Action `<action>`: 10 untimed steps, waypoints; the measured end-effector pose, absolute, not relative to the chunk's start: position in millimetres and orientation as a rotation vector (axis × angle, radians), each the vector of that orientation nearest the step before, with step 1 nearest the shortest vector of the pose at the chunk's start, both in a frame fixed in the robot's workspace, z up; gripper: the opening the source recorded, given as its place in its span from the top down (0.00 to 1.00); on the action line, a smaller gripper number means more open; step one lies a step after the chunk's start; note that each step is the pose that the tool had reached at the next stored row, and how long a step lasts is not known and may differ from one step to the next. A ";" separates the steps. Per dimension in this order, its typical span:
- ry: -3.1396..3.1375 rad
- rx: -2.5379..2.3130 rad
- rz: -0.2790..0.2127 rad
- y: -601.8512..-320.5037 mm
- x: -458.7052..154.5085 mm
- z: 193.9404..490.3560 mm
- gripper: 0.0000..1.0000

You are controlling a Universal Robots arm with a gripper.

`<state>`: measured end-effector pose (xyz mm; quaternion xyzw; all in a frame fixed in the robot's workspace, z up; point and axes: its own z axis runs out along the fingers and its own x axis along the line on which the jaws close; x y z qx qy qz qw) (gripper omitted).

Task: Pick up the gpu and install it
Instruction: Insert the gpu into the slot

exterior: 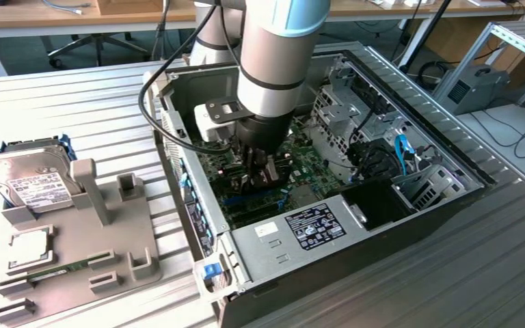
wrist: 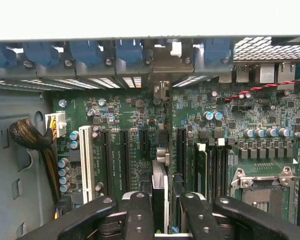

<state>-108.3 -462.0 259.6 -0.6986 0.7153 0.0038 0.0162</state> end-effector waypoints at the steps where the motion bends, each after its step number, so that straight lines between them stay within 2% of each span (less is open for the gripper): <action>1: 2.223 -2.173 0.012 -462.0 -108.3 259.6 0.74; 10: 2.212 -2.186 0.012 -461.7 -108.3 257.6 0.74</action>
